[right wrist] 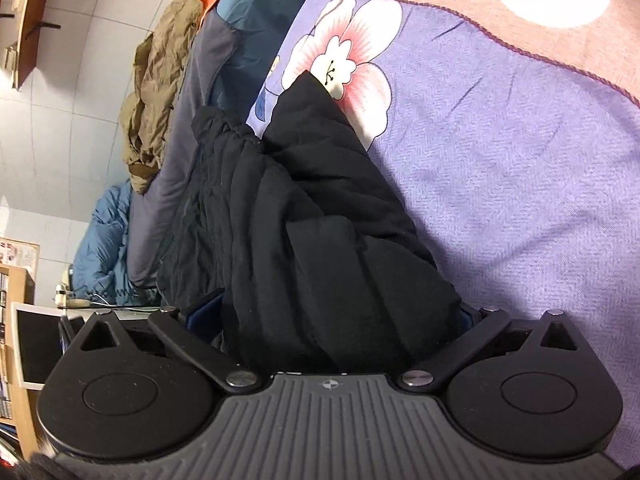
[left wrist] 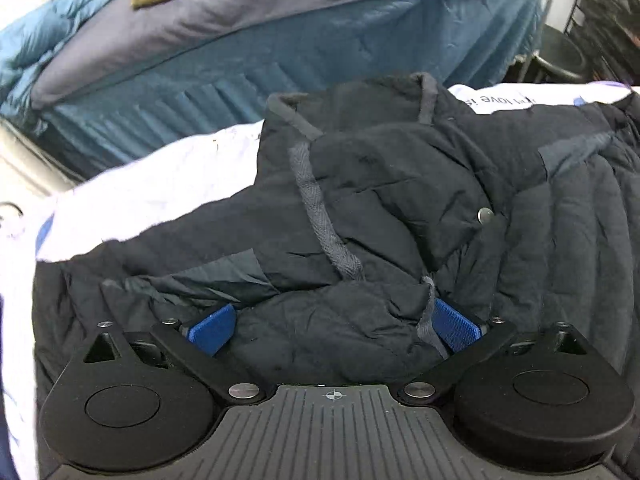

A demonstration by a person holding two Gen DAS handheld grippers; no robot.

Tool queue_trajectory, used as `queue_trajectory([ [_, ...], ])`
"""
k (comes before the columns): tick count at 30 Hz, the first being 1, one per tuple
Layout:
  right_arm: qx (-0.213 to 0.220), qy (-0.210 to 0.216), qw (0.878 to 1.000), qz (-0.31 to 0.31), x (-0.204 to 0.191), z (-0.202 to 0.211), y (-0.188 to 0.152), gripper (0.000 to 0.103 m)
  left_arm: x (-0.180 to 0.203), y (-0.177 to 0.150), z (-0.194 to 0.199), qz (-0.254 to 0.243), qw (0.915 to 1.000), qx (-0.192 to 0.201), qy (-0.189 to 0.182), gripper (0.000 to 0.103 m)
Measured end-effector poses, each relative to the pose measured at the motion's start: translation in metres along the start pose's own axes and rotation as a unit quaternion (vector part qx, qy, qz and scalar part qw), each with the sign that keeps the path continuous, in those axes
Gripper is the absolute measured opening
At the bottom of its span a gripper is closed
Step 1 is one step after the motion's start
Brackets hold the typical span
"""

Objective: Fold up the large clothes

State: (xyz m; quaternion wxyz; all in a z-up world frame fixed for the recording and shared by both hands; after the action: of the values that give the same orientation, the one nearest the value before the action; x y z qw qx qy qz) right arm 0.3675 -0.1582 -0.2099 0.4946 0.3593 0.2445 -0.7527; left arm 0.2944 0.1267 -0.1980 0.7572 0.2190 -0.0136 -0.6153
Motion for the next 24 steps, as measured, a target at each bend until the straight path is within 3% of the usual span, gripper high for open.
queue_trajectory([
  [3,0.002,-0.003,1.000,-0.004,-0.003,-0.006,0.000,0.103,-0.004,-0.004,0.027,0.021,0.9997,-0.003,-0.013,0.103],
  [5,0.006,-0.009,1.000,-0.004,-0.003,-0.007,-0.001,0.103,0.000,-0.012,0.057,0.007,0.9993,0.028,-0.023,0.103],
  [11,0.003,-0.007,1.000,-0.005,-0.001,-0.007,-0.001,0.103,0.038,-0.077,0.113,-0.109,0.9920,0.057,0.028,0.103],
  [15,0.002,-0.012,1.000,0.000,-0.001,-0.007,-0.001,0.103,0.062,-0.092,0.091,-0.159,0.9839,0.048,0.065,0.103],
  [17,0.003,-0.016,1.000,0.003,-0.001,-0.008,-0.001,0.103,0.070,-0.093,0.071,-0.173,0.9817,0.020,0.076,0.103],
  [22,0.008,-0.034,0.999,0.013,-0.004,-0.010,-0.003,0.102,0.066,-0.087,0.050,-0.160,0.9849,-0.012,0.067,0.103],
  [24,0.014,-0.037,0.999,0.018,-0.006,-0.008,-0.005,0.094,0.060,-0.087,0.046,-0.147,0.9877,-0.016,0.049,0.103],
])
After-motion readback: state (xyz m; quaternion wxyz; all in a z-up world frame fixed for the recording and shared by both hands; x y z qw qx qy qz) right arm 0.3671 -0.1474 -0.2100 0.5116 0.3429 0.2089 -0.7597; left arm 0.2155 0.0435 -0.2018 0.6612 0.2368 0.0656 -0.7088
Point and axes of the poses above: each gripper's, at about its wrist camera, not at the fingertips, and z roughly against the way its jaws point, x to its right, y to its top, the point moved 9 cm from there along -z, roughly the way its jaws point, and after that the axes turned 11 degrees about -z, right-handed, at the moved point
